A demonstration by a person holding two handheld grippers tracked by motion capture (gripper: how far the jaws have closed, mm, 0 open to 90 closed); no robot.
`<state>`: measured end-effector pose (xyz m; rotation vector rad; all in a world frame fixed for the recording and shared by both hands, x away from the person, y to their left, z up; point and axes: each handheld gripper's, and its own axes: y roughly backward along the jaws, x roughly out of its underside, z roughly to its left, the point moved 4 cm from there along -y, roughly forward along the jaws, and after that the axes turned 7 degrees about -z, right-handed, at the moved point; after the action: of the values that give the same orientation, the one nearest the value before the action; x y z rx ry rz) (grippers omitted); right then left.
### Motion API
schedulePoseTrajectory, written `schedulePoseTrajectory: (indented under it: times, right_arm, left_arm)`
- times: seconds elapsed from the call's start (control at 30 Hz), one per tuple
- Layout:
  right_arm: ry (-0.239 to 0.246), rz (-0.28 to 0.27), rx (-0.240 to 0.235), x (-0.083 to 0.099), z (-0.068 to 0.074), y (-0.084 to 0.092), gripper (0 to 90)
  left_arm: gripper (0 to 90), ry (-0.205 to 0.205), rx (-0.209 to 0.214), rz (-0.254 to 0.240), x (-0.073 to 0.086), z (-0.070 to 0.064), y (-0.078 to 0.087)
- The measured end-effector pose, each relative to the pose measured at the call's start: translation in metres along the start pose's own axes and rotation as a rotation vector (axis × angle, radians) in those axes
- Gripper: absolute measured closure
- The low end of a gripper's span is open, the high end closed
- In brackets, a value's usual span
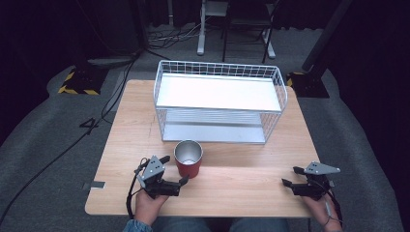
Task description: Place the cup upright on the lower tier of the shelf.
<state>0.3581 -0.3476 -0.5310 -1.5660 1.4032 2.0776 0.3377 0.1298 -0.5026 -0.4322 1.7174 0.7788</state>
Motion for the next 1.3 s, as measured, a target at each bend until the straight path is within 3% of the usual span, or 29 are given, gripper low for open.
schedulePoseTrajectory:
  times: [0.3,0.53,0.67,0.8,0.9,1.0,1.3]
  right_arm:
    - [0.007,-0.001,0.005,0.000,0.000,0.000,25.6]
    - [0.010,-0.002,0.006,0.000,0.001,0.000,25.5]
    - [0.013,-0.003,0.010,0.000,0.001,0.000,25.5]
    - [0.014,-0.003,0.010,0.000,0.001,0.000,25.6]
    - [0.014,-0.003,0.010,0.000,0.001,0.000,25.5]
    - [0.012,-0.004,0.009,0.000,0.001,0.000,25.5]
    - [0.015,-0.003,0.015,0.000,0.001,0.001,25.6]
  left_arm:
    - [0.0,0.018,-0.004,-0.001,0.002,-0.002,-0.016]
    - [0.0,-0.005,-0.016,0.034,0.003,-0.006,-0.030]
    - [0.9,-0.020,-0.056,0.065,0.006,-0.006,-0.037]
    - [8.7,-0.034,-0.092,0.070,0.006,-0.005,-0.037]
    - [14.3,-0.048,-0.088,0.072,0.006,-0.005,-0.037]
    - [15.7,-0.071,-0.107,0.086,0.007,-0.007,-0.036]
    - [16.3,-0.071,-0.105,0.089,0.007,-0.006,-0.036]
